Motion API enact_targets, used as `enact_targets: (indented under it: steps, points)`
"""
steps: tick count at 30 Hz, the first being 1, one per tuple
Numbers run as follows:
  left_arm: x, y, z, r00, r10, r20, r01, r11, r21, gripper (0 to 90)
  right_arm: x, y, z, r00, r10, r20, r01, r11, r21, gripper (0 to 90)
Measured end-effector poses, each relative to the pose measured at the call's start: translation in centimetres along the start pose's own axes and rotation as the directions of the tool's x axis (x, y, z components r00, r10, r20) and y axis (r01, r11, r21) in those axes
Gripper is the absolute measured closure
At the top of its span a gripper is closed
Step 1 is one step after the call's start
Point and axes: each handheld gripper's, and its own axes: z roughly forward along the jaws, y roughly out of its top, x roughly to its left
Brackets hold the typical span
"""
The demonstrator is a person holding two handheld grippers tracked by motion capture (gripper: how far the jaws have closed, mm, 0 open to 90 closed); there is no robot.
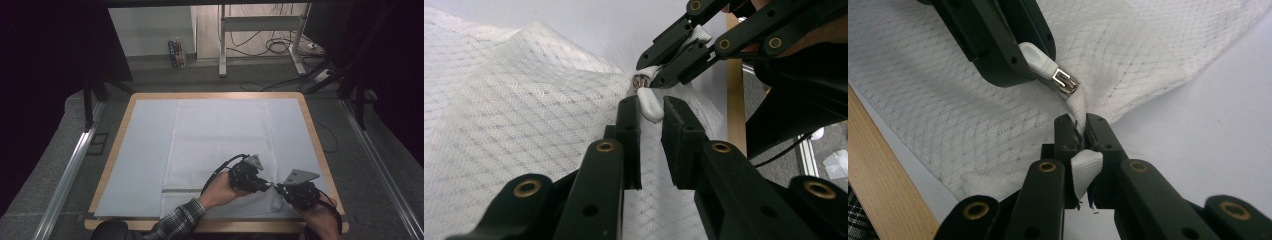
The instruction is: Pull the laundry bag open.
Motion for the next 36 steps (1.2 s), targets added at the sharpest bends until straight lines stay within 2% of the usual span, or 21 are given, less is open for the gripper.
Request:
enact_targets:
  steps: [5, 7, 10, 12, 15, 17, 21, 24, 27, 29, 30, 31, 34, 35, 36]
  points:
    - [0.0, 0.0, 0.0, 0.9999, 0.002, -0.014, -0.002, 0.9999, 0.01, 82.0, 0.1, 0.0, -0.1, 0.9999, -0.01, 0.003, 0.01, 1.0, -0.001, 84.2]
    - [0.0, 0.0, -0.1, 0.9991, 0.031, -0.03, -0.03, 0.9988, 0.037, 82.8, 0.1, 0.1, -0.1, 0.9999, -0.011, 0.003, 0.011, 1.0, -0.005, 84.2]
    - [-0.3, -0.1, 0.2, 0.9987, 0.036, -0.035, -0.035, 0.9981, 0.051, 83.5, 0.1, 0.1, -0.1, 0.9999, -0.012, 0.001, 0.012, 1.0, -0.006, 84.1]
    - [-0.4, -0.1, 0.3, 0.9989, 0.031, -0.035, -0.029, 0.9983, 0.052, 83.8, 0.1, 0.0, -0.1, 0.9999, -0.015, 0.004, 0.015, 1.0, -0.002, 84.1]
    - [-0.1, -0.1, 0.4, 1.0, -0.005, -0.008, 0.006, 0.999, 0.045, 83.8, 0.1, 0.0, 0.0, 0.9998, -0.017, 0.005, 0.017, 1.0, 0.002, 84.0]
    - [0.1, -0.1, 0.3, 0.9999, -0.014, 0.0, 0.014, 0.999, 0.042, 82.5, 0.1, 0.0, 0.0, 0.9999, -0.015, 0.006, 0.015, 1.0, 0.004, 84.0]
    - [0.5, -0.2, 0.2, 0.9972, -0.062, 0.042, 0.061, 0.9978, 0.025, 81.6, 0.1, 0.0, 0.0, 0.9998, -0.017, 0.005, 0.017, 1.0, 0.003, 83.9]
    - [0.7, -0.2, 0.3, 0.9953, -0.073, 0.064, 0.072, 0.9972, 0.019, 79.0, 0.1, 0.0, 0.0, 0.9999, -0.016, 0.007, 0.016, 1.0, 0.003, 83.9]
    - [0.7, -0.1, 0.3, 0.9936, -0.088, 0.071, 0.088, 0.9961, 0.01, 77.1, 0.1, 0.0, 0.0, 0.9998, -0.017, 0.008, 0.017, 1.0, 0.006, 83.9]
    - [0.8, -0.1, 0.3, 0.9949, -0.083, 0.057, 0.082, 0.9965, 0.018, 80.6, 0.1, 0.1, 0.0, 0.9998, -0.017, 0.008, 0.017, 1.0, 0.005, 83.9]
    - [0.9, -0.1, 0.2, 0.9942, -0.089, 0.06, 0.088, 0.996, 0.017, 82.0, 0.2, 0.1, 0.0, 0.9998, -0.018, 0.008, 0.018, 1.0, 0.004, 83.8]
    - [0.9, -0.2, 0.3, 0.9918, -0.111, 0.065, 0.11, 0.9939, 0.008, 82.6, 0.2, 0.1, 0.0, 0.9998, -0.019, 0.009, 0.019, 1.0, 0.004, 83.9]
    - [0.7, -0.2, 0.3, 0.9924, -0.107, 0.06, 0.107, 0.9942, 0.014, 84.4, 0.1, 0.1, 0.0, 0.9998, -0.017, 0.007, 0.017, 1.0, 0.004, 83.7]
    - [0.7, -0.2, 0.3, 0.9949, -0.086, 0.053, 0.084, 0.9961, 0.025, 84.8, 0.1, 0.1, 0.0, 0.9998, -0.018, 0.006, 0.018, 1.0, 0.004, 83.5]
    - [0.5, -0.1, 0.3, 0.9957, -0.081, 0.044, 0.08, 0.9965, 0.024, 85.2, 0.1, 0.0, 0.0, 0.9998, -0.018, 0.006, 0.018, 1.0, 0.005, 83.3]
